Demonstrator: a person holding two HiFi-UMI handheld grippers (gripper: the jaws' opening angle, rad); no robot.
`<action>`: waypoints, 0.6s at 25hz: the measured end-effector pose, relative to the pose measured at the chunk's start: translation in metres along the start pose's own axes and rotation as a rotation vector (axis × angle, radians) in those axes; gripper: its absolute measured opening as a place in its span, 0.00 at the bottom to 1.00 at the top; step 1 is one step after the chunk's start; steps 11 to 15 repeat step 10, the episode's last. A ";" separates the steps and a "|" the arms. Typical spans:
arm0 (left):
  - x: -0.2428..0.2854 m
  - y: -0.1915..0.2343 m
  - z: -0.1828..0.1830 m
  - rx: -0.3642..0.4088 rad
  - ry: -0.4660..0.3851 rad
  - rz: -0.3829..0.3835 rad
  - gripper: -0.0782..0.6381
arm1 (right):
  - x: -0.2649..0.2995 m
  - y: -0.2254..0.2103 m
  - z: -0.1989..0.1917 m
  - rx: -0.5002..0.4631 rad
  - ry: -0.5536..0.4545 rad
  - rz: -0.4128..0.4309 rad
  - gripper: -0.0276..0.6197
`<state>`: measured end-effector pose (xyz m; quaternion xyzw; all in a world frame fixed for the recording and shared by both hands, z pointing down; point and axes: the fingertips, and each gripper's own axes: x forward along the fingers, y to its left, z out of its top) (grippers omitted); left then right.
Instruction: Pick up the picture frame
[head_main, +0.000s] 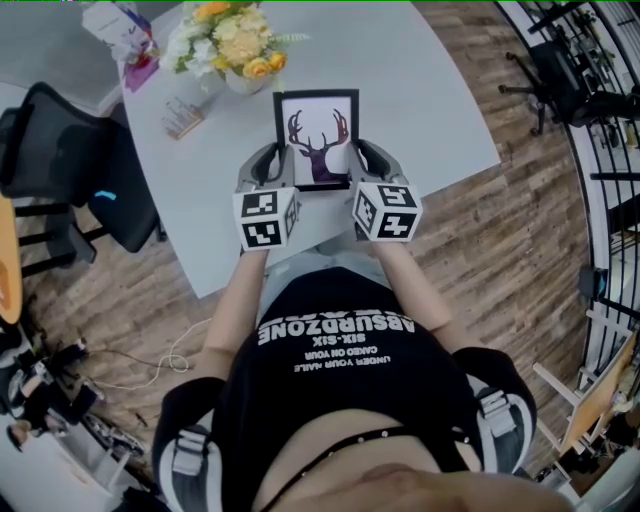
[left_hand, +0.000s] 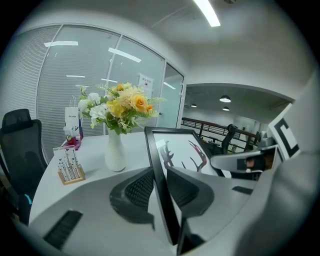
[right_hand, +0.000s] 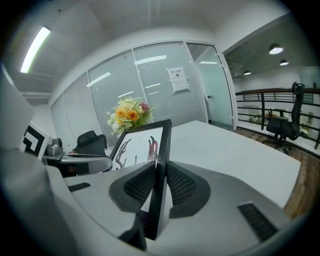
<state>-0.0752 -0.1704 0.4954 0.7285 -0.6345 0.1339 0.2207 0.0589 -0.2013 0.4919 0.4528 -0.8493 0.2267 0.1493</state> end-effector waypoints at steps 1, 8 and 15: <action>-0.001 0.000 -0.001 -0.001 0.000 0.000 0.24 | 0.000 0.000 -0.001 0.001 0.001 0.000 0.17; -0.003 -0.001 -0.006 0.002 0.002 -0.006 0.24 | -0.003 0.001 -0.008 0.009 0.009 -0.003 0.17; -0.003 0.000 -0.007 0.001 0.005 -0.009 0.24 | -0.003 0.001 -0.010 0.013 0.014 -0.006 0.17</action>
